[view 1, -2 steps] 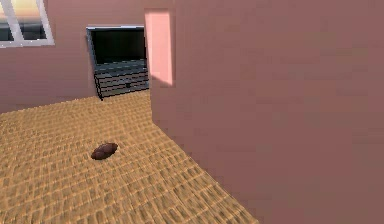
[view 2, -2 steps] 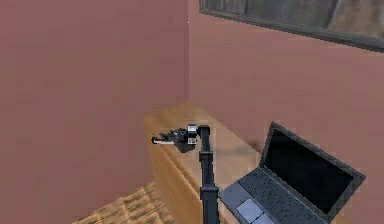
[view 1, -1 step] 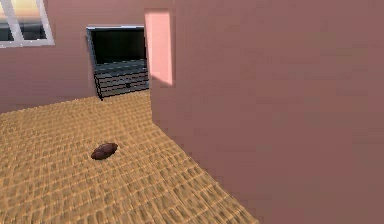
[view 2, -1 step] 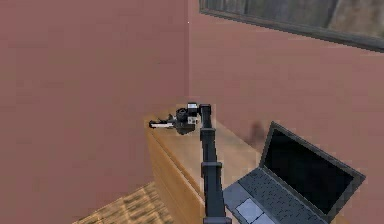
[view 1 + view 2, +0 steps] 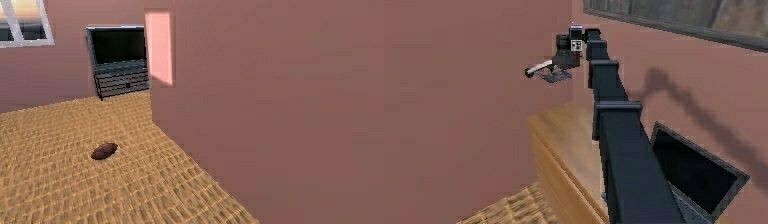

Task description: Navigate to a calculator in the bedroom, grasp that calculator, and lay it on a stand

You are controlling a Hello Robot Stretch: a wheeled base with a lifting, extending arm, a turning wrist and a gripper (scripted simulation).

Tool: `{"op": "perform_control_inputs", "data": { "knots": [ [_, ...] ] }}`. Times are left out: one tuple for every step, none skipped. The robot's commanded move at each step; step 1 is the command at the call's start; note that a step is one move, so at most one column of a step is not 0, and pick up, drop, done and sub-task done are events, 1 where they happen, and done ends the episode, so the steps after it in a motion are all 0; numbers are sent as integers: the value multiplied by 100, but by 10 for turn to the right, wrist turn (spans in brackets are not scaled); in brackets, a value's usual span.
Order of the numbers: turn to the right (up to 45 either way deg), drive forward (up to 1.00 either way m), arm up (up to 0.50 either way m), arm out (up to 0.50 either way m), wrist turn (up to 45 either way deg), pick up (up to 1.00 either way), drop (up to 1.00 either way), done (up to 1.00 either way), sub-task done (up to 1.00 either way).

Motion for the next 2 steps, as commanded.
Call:
{"op": "perform_control_inputs", "data": {
  "knots": [
    [0,0,0,0,-450,0,0,0,0],
    [0,0,0,0,-450,0,0,0,0]
  ]
}}
